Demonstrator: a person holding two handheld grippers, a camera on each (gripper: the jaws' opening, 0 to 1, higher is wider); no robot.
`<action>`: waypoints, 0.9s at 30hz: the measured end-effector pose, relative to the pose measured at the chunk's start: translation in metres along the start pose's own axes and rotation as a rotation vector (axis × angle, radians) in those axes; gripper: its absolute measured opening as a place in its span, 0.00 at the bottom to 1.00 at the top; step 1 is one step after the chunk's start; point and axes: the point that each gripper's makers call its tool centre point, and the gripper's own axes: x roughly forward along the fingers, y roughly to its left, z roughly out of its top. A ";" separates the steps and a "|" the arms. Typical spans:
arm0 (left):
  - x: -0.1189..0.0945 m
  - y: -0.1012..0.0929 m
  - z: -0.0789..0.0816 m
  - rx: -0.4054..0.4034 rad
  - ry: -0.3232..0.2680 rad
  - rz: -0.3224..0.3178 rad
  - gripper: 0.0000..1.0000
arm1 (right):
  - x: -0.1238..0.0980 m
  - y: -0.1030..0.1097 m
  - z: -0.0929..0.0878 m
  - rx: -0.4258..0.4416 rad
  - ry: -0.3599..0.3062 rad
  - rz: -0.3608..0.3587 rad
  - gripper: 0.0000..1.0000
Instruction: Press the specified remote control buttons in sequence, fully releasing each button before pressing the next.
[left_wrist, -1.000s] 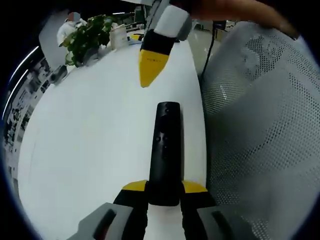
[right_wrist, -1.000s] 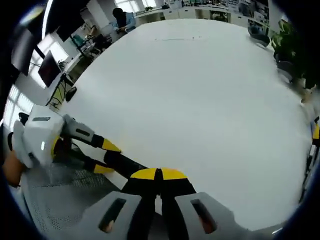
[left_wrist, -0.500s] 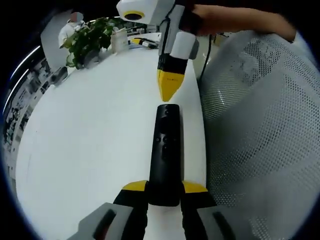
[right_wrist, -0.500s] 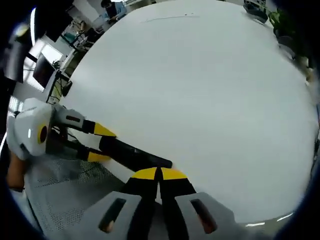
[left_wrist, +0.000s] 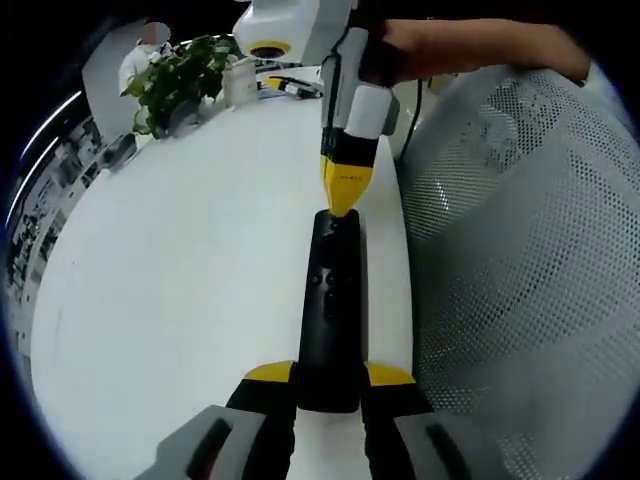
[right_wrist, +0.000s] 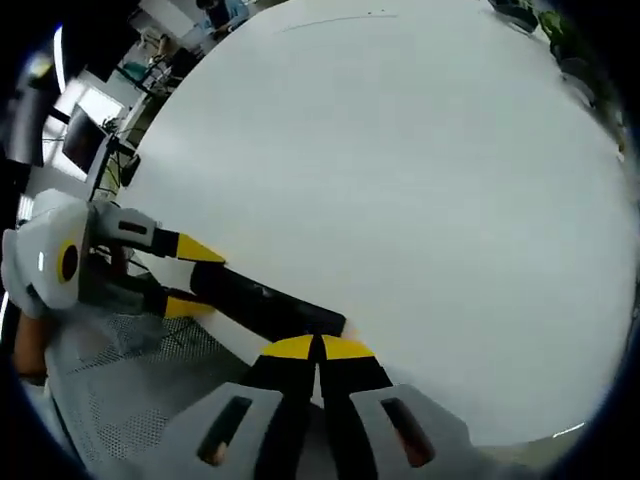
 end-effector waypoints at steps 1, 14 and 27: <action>0.000 0.000 0.000 -0.001 0.001 0.000 0.25 | 0.000 0.000 0.000 -0.005 -0.003 -0.001 0.00; 0.001 0.000 0.000 0.006 -0.003 -0.001 0.24 | -0.003 -0.005 0.005 0.054 -0.036 0.012 0.00; 0.001 0.000 0.000 0.001 0.000 -0.002 0.24 | -0.002 -0.004 0.004 0.017 -0.032 -0.005 0.00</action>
